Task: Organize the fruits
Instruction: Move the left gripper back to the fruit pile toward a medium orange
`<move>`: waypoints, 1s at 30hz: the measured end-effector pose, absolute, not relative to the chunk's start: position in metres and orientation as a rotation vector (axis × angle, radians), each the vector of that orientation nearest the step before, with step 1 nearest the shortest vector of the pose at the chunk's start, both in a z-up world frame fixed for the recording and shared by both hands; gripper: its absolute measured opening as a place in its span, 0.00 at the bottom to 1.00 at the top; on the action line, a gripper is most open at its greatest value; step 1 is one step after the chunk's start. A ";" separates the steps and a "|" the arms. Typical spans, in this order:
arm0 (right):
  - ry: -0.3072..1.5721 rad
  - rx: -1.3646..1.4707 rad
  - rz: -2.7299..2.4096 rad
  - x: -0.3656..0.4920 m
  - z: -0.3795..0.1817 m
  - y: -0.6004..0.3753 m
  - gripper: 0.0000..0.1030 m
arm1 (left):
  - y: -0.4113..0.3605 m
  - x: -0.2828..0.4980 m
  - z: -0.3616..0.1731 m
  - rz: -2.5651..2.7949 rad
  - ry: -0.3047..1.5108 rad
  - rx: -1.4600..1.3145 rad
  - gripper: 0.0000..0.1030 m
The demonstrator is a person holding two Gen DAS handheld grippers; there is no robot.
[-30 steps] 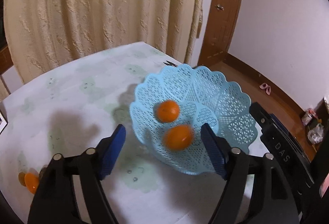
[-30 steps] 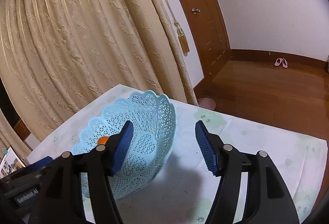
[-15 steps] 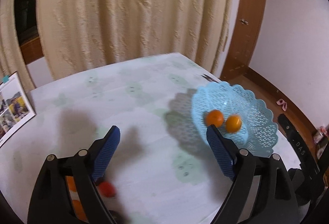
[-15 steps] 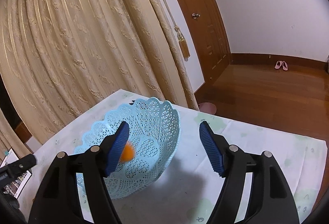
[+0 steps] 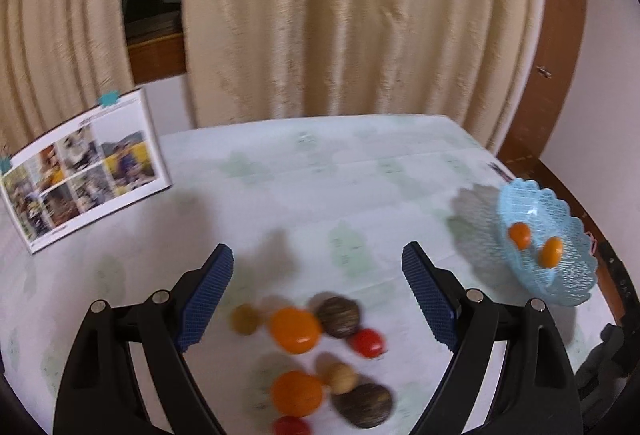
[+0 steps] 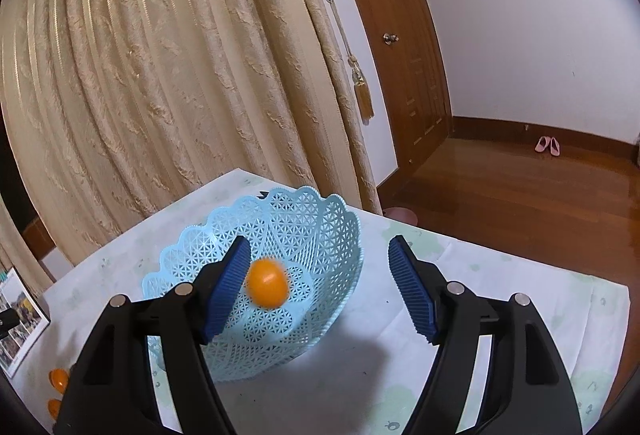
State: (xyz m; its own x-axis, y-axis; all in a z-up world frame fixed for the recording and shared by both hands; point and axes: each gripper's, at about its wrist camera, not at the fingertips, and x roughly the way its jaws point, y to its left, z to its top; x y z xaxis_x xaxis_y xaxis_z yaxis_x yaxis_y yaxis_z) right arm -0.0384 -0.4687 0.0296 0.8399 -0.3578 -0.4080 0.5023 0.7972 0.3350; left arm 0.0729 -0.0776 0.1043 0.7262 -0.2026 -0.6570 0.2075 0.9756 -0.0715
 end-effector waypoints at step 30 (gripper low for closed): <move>0.391 0.392 -0.317 -0.045 0.024 -0.415 0.76 | -0.067 0.079 0.027 -0.282 0.938 -0.021 0.46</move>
